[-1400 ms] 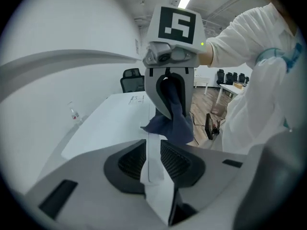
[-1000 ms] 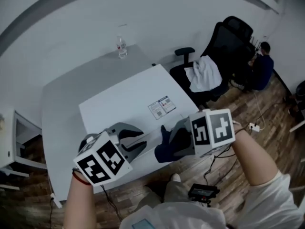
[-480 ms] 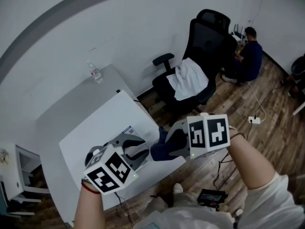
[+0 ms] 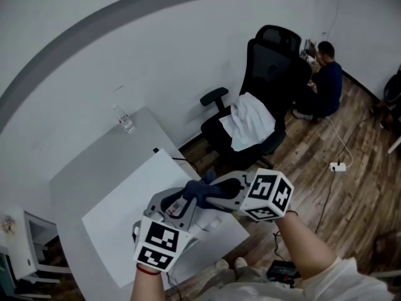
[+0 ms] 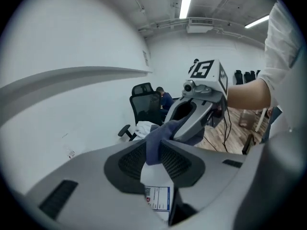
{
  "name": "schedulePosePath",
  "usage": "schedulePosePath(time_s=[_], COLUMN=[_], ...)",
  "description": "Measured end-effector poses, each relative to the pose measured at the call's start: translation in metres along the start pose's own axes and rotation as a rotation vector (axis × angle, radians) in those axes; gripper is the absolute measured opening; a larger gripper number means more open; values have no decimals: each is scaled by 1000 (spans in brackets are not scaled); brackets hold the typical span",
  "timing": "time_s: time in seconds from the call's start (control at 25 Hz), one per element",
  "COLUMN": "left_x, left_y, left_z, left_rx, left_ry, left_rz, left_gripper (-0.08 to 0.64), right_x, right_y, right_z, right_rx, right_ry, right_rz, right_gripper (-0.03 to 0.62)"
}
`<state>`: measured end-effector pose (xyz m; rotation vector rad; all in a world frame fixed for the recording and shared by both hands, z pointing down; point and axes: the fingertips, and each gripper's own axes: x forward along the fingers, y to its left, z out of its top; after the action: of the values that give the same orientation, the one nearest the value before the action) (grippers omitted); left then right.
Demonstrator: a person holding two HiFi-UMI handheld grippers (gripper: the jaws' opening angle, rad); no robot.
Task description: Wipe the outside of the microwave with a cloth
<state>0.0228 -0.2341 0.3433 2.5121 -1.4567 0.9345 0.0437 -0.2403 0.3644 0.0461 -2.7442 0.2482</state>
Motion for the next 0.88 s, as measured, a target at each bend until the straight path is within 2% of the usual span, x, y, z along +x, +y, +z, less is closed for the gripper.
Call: schedulePosePath(time_s=[0.08, 0.16, 0.32, 0.44, 0.56, 0.64, 0.76, 0.88], left_x=[-2, -3, 3, 4, 5, 8, 18, 35], left_y=[9, 19, 39, 51, 65, 75, 95, 117], left_z=[0, -1, -5, -5, 0, 1, 7, 17], left_rx=[-35, -65, -94, -128, -183, -201, -241, -284], left_ry=[-21, -32, -11, -7, -15, 7, 46, 74], left_rz=[28, 43, 59, 82, 110, 157, 249, 340], left_gripper=[94, 94, 94, 94, 94, 94, 94, 94], right_x=[9, 20, 35, 42, 50, 58, 74, 86], right_y=[-10, -19, -36, -45, -58, -69, -84, -105], right_z=[0, -1, 12, 21, 28, 27, 25, 30], right_rx=[98, 157, 194, 136, 40, -6, -61, -142], right_ry=[-67, -99, -173, -225, -294, -310, -278, -205], right_rz=[-22, -35, -19, 61, 195, 284, 408, 467], right_gripper=[94, 94, 95, 94, 95, 94, 95, 95])
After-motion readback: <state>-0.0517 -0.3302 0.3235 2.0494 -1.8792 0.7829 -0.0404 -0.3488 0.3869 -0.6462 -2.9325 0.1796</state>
